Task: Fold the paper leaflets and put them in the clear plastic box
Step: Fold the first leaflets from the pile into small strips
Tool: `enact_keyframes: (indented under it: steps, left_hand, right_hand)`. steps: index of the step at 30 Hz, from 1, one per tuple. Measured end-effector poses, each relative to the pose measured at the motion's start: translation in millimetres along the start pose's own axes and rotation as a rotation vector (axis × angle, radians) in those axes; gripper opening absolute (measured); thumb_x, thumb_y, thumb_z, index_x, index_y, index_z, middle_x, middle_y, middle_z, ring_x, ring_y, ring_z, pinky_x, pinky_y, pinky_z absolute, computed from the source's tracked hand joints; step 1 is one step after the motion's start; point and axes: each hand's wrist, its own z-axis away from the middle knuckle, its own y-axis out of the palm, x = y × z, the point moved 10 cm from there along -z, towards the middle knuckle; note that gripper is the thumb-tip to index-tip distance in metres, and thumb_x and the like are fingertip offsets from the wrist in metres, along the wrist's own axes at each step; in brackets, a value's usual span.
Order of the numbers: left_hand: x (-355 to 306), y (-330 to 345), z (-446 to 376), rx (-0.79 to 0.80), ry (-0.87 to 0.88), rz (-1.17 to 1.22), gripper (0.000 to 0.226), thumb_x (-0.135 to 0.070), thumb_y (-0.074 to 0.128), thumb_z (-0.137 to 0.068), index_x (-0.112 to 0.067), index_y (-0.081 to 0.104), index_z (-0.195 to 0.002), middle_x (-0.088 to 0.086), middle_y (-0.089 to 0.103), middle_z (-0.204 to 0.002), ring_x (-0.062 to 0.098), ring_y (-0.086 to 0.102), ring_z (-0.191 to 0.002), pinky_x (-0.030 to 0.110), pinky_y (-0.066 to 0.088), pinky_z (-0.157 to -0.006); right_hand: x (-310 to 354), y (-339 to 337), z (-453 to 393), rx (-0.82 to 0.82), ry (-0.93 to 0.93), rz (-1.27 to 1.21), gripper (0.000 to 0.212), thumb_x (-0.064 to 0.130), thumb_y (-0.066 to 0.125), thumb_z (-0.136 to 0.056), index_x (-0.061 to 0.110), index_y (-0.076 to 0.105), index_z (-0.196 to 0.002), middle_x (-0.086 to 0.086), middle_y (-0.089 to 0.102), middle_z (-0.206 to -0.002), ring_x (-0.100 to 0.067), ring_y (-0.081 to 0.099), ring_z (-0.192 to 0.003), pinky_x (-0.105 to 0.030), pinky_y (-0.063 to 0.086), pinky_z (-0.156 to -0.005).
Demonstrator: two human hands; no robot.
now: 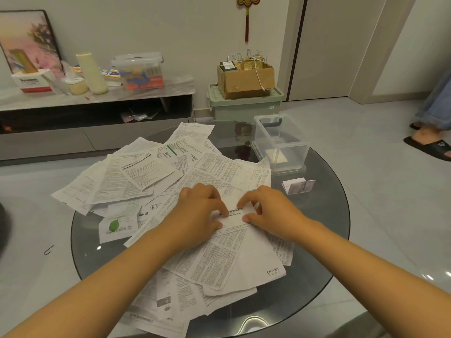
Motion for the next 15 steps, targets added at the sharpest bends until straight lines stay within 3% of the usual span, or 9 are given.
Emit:
enact_keyframes:
  steps: [3,7,11,15]
  left_hand:
    - [-7.1,14.2,3.0,0.116,0.046,-0.021,0.049,-0.06,0.057,-0.081,-0.036,0.054,-0.123,-0.016,0.044,-0.115,0.009,0.038,-0.113,0.024,0.026,-0.097]
    - [-10.2,10.4,3.9,0.108,0.076,-0.028,0.05,-0.054,0.058,-0.084,-0.032,0.051,-0.129,-0.012,0.048,-0.121,0.008,0.043,-0.111,0.024,0.038,-0.095]
    - [-11.6,0.6,4.4,0.067,0.074,0.043,0.028,-0.039,0.052,-0.092,-0.028,0.064,-0.114,-0.011,0.062,-0.109,0.006,0.055,-0.096,0.026,0.047,-0.085]
    - [0.0,-4.7,3.6,0.012,-0.022,0.173,0.02,-0.03,0.048,-0.095,-0.028,0.068,-0.097,-0.011,0.066,-0.082,0.006,0.056,-0.069,0.023,0.046,-0.063]
  right_hand:
    - [-2.3,2.9,1.7,0.088,0.007,0.002,0.041,0.037,0.074,-0.077,0.027,0.064,-0.115,0.006,0.047,-0.102,-0.001,0.046,-0.075,-0.012,0.036,-0.066]
    - [-2.3,5.4,4.9,0.161,0.0,0.057,0.062,0.041,0.078,-0.071,0.028,0.056,-0.127,0.016,0.038,-0.092,0.0,0.041,-0.075,-0.008,0.029,-0.061]
    - [-1.2,3.4,6.7,0.137,-0.008,0.038,0.044,0.035,0.071,-0.078,0.028,0.061,-0.121,0.007,0.042,-0.105,-0.002,0.045,-0.077,-0.009,0.033,-0.064]
    - [-4.3,-2.2,7.0,0.092,0.02,-0.033,0.017,0.034,0.063,-0.084,0.029,0.068,-0.099,0.006,0.043,-0.103,-0.006,0.046,-0.087,-0.019,0.039,-0.076]
